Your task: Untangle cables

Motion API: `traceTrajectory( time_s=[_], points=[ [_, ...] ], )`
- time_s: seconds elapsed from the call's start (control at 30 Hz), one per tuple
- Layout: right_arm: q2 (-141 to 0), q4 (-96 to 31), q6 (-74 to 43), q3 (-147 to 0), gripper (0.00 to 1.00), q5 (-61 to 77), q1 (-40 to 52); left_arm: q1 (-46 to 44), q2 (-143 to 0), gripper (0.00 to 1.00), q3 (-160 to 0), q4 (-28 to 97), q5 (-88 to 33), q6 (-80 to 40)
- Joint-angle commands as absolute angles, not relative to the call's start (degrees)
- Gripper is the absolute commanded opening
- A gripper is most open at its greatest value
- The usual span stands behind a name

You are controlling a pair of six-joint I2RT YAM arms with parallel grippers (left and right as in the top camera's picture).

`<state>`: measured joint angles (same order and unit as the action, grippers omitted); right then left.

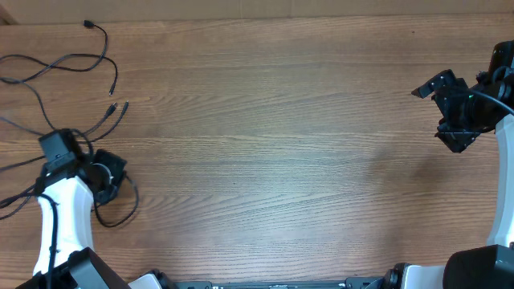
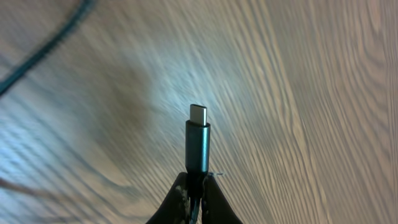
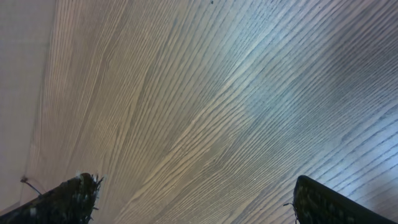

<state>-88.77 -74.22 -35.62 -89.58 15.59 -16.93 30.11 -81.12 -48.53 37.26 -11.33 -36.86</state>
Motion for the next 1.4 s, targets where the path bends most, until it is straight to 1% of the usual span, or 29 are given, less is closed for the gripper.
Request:
traceTrajectory(
  time_s=[0.0,0.37,0.5,0.63,0.73,0.8,0.93,1.0,1.2,1.3,1.33,1.37],
  points=[
    [-88.2,-74.0,-35.6,-90.4,1.0,15.0,-17.0,32.4,-81.3,0.04,-49.6,36.5,-7.6,-40.8],
    [-88.2,-74.0,-35.6,-90.4,1.0,15.0,-17.0,33.2,-81.3,0.04,-49.6,29.7,-6.8,-47.8],
    [-88.2,-74.0,-35.6,-90.4,1.0,15.0,-17.0,33.2,-81.3,0.04,-49.6,29.5,-5.8,-53.6],
    [-88.2,-74.0,-35.6,-90.4,1.0,15.0,-17.0,33.2,-81.7,0.07,-49.6,29.5,-1.4,-60.8],
    [-88.2,-74.0,-35.6,-90.4,1.0,15.0,-17.0,33.2,-83.0,0.09,-49.6,29.3,-1.5,-64.5],
    [-88.2,-74.0,-35.6,-90.4,1.0,15.0,-17.0,33.2,-84.2,0.13,-49.6,28.1,-2.1,-66.0],
    [-88.2,-74.0,-35.6,-90.4,1.0,15.0,-17.0,33.2,-87.0,0.17,-49.6,25.0,-4.5,-65.8],
    [-88.2,-74.0,-35.6,-90.4,1.0,15.0,-17.0,33.2,-87.7,0.2,-49.6,23.4,-4.3,-65.4],
    [-88.2,-74.0,-35.6,-90.4,1.0,15.0,-17.0,33.2,-87.8,0.22,-49.7,18.5,-4.1,-57.5],
    [-88.2,-74.0,-35.6,-90.4,1.0,15.0,-17.0,33.3,-87.8,0.28,-49.7,18.6,-4.5,-51.5],
    [-88.2,-74.0,-35.6,-90.4,1.0,15.0,-17.0,33.3,-87.7,0.33,-49.7,18.6,-4.6,-48.4],
    [-88.2,-74.0,-35.6,-90.4,1.0,15.0,-17.0,33.3,-87.6,0.43,-49.7,18.8,-4.6,-45.8]
  ],
)
